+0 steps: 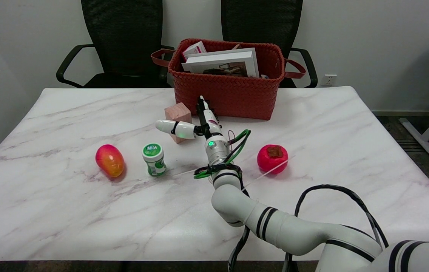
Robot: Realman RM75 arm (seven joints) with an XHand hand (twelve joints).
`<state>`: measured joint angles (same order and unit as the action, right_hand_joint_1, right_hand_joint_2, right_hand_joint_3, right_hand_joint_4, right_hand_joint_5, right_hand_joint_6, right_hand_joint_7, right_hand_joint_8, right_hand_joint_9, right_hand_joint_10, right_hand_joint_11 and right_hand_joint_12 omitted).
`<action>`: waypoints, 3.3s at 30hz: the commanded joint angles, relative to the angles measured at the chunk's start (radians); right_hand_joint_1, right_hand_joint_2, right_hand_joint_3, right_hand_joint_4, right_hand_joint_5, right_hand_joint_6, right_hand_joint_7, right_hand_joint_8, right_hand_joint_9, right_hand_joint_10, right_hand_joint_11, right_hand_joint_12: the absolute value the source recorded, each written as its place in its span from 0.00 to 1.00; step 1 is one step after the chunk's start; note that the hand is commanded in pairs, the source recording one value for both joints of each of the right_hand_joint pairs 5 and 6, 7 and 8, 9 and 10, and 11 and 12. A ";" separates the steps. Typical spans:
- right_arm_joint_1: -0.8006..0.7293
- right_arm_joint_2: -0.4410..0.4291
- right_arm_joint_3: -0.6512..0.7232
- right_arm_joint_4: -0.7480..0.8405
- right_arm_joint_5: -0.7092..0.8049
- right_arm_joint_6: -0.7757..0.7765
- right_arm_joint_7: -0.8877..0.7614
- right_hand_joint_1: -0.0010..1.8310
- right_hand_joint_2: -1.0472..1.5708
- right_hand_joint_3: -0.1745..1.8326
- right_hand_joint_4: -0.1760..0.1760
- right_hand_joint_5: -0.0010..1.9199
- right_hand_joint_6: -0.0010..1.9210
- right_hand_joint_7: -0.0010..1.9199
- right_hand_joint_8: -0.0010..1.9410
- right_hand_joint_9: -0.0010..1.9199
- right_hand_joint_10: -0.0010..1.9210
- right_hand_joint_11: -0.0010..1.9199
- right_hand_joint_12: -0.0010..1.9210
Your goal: Pick up the wooden rectangular block.
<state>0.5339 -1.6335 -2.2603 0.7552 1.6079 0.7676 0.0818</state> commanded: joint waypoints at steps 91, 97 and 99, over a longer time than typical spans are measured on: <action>0.141 -0.071 0.009 -0.291 0.001 -0.128 0.127 0.54 0.68 0.00 0.50 0.41 0.41 0.68 0.67 0.55 0.55 0.28 0.28; 0.139 -0.073 0.009 -0.289 0.001 -0.125 0.127 0.60 0.68 0.01 0.50 0.41 0.41 0.73 0.72 0.65 0.65 0.44 0.44; 0.137 -0.072 0.009 -0.285 0.001 -0.125 0.130 0.62 0.67 0.03 0.50 0.45 0.45 0.74 0.73 0.67 0.67 0.46 0.46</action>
<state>0.6777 -1.7045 -2.2523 0.4677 1.6052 0.6389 0.2114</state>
